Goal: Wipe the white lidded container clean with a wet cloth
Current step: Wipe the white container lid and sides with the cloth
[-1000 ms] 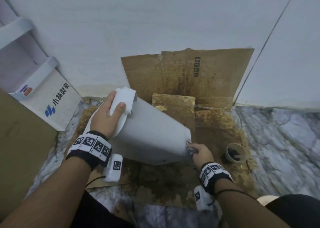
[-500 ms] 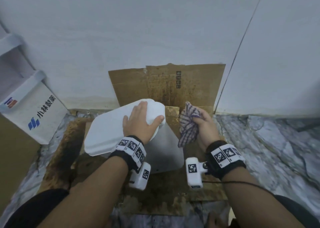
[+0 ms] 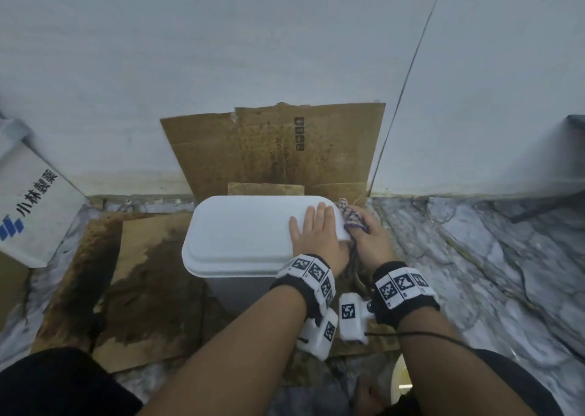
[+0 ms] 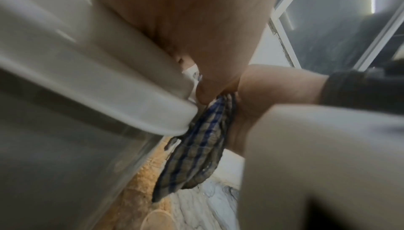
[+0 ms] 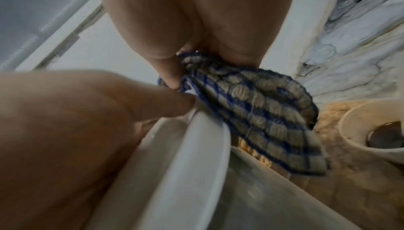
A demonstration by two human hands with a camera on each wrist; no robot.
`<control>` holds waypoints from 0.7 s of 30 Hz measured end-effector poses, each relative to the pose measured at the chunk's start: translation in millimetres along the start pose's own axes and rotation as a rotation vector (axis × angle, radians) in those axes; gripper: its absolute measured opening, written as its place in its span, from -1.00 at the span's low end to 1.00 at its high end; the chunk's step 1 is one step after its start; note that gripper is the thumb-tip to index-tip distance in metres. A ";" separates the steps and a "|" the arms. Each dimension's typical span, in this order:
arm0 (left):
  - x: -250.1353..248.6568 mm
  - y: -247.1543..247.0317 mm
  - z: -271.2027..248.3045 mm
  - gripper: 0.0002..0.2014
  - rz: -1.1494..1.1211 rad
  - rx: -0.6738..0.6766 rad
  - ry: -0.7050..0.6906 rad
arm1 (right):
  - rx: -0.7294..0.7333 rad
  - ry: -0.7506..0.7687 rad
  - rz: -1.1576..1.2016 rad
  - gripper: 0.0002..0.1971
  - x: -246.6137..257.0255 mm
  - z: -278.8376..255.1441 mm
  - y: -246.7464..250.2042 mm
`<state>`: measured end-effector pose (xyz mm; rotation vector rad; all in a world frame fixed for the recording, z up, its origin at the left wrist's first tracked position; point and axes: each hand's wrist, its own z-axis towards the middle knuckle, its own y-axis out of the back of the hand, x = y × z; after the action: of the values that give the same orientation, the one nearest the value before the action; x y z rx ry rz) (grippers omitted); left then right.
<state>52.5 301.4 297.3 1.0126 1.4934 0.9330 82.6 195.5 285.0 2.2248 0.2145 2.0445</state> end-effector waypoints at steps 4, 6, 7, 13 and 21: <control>2.7 3.7 2.0 -0.27 -0.201 -0.028 -0.039 | 0.040 -0.025 -0.012 -0.64 3.9 1.1 8.0; 17.2 12.7 -1.6 -0.34 -0.432 -0.112 -0.114 | 0.040 -0.012 -0.040 -0.68 15.8 1.3 10.8; 29.1 19.7 -5.3 -0.39 -0.524 -0.177 -0.155 | 0.025 -0.007 -0.056 -0.72 23.8 1.1 10.2; 153.0 56.9 -33.8 -0.50 -0.374 -0.421 0.059 | -0.115 0.155 -0.295 -0.80 53.1 1.3 -17.4; 234.8 57.6 -62.8 0.15 -0.930 0.010 0.419 | 0.130 0.070 -1.333 -0.40 24.0 3.5 -63.1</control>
<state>-22.9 539.1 282.9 0.0384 2.0291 0.4533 86.4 262.0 297.1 1.2885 1.3842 1.2889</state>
